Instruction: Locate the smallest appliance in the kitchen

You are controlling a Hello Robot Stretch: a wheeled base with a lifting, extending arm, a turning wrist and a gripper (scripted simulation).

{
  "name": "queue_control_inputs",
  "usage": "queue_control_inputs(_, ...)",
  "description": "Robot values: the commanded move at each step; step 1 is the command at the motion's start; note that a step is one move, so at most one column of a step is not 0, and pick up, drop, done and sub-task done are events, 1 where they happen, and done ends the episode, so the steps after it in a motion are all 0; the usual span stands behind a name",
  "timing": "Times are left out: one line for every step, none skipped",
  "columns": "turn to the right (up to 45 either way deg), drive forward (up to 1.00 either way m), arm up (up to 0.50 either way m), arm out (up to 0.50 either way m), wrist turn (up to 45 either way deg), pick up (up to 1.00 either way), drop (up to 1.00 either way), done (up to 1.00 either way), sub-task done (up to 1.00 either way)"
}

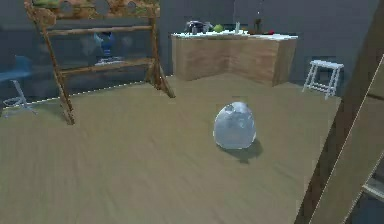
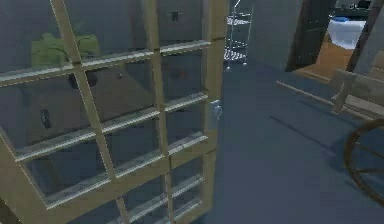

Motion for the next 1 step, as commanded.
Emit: queue_control_inputs(45.0,0.0,0.0,0.0,0.0,0.0,0.0,0.0,0.0)
